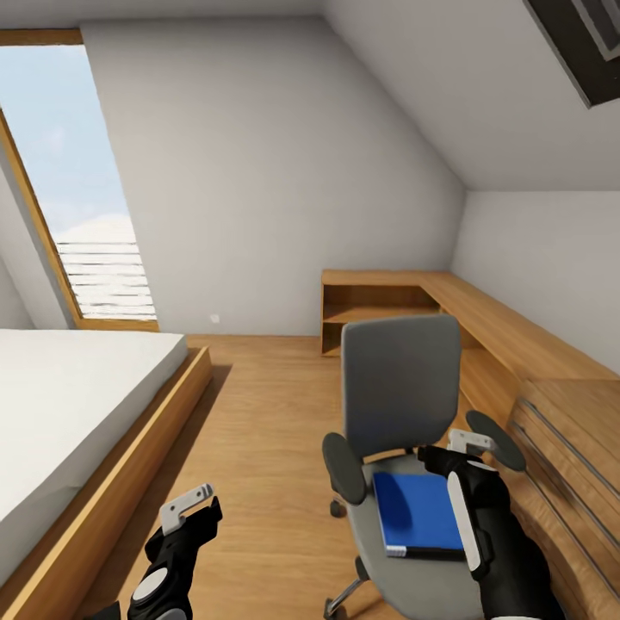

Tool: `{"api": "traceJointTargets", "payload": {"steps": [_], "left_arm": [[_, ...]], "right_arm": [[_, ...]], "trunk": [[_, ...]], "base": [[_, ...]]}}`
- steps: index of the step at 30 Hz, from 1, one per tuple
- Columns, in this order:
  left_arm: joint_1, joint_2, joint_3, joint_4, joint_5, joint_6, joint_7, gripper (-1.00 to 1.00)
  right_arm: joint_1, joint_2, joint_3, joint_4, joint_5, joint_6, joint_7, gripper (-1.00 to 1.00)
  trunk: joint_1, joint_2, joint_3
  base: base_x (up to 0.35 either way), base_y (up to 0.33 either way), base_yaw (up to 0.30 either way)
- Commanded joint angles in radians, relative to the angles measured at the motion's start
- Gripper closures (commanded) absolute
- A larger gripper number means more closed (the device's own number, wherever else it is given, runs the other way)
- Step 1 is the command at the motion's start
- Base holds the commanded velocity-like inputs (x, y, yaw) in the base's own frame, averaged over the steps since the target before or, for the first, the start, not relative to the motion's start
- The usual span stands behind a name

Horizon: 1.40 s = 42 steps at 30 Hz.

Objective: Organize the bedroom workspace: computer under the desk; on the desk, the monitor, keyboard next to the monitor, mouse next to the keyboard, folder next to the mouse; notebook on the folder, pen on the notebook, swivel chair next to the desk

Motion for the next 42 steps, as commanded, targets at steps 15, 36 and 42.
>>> {"api": "traceJointTargets", "payload": {"steps": [15,36,42], "left_arm": [[-0.002,-0.006,-0.004,-0.005,0.006,-0.01,0.0,-1.0],[-0.002,-0.006,0.0,-0.006,0.055,0.004,-0.008,-1.0],[-0.002,-0.006,0.002,-0.004,0.12,0.043,-0.01,-1.0]], "right_arm": [[-0.078,-0.051,0.052,0.354,0.013,-0.231,-0.008,-1.0],[-0.482,-0.178,0.045,1.146,0.004,-0.626,-0.01,-1.0],[-0.483,-0.18,0.043,1.146,0.003,-0.627,-0.01,-1.0]], "trunk": [[0.035,-0.064,-0.029],[0.115,-0.211,-0.095],[0.138,-0.253,-0.114]], "base": [[0.014,0.0,0.0],[0.0,0.0,0.0],[0.0,0.0,0.0]]}}
